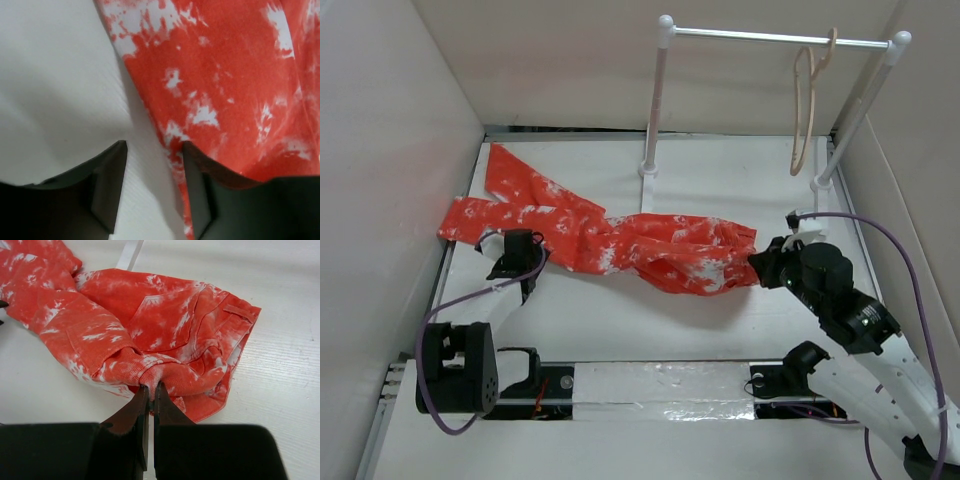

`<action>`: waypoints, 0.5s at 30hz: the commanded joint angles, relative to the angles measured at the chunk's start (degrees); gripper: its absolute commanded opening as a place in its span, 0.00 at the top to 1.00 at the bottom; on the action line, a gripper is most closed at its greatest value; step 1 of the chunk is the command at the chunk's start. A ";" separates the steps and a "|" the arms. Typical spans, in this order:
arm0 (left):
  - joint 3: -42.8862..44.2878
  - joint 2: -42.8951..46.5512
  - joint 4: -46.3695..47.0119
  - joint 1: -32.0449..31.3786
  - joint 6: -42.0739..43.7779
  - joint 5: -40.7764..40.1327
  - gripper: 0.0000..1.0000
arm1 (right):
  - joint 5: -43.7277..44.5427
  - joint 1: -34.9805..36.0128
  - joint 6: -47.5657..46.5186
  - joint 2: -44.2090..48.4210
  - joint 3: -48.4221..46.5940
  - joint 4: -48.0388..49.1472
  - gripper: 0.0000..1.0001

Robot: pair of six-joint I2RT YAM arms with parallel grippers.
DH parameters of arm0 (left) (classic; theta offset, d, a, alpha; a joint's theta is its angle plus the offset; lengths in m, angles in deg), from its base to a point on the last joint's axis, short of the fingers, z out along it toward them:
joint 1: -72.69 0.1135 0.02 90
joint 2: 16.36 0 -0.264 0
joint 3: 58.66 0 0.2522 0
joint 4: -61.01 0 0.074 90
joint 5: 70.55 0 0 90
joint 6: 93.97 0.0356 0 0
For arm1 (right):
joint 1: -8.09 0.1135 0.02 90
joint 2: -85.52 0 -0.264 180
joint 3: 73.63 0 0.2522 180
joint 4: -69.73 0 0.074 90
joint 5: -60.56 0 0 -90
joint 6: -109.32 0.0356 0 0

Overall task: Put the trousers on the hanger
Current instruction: Flatten out the trousers at the center of the board.

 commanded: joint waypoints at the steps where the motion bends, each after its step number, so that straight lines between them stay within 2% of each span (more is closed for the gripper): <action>1: 1.59 -1.99 8.30 0.18 0.58 2.41 0.57 | -2.43 0.34 -0.55 -0.05 0.06 5.27 1.00; 2: 3.07 -2.51 7.97 0.70 0.76 2.41 0.67 | -3.31 0.34 -0.81 -0.31 0.06 5.19 1.00; 3: 3.96 -3.13 7.09 0.71 1.02 1.89 0.85 | -5.75 0.34 -1.68 -0.66 0.06 5.19 1.00; 5: 6.15 -2.44 4.19 0.71 1.72 1.18 1.00 | -7.36 0.87 -2.22 -2.59 0.06 4.58 1.00; 8: 6.17 3.00 1.20 0.71 2.17 1.35 1.00 | -15.34 3.06 -3.27 -5.84 -0.38 3.35 1.00; 9: 6.34 7.72 -0.11 0.71 2.43 0.92 1.00 | -17.79 5.07 -3.80 -6.63 -0.64 2.47 1.00; 15: 8.27 26.29 -12.32 0.71 5.68 -3.92 1.00 | -24.66 15.36 -4.50 -11.64 -3.37 -4.13 1.00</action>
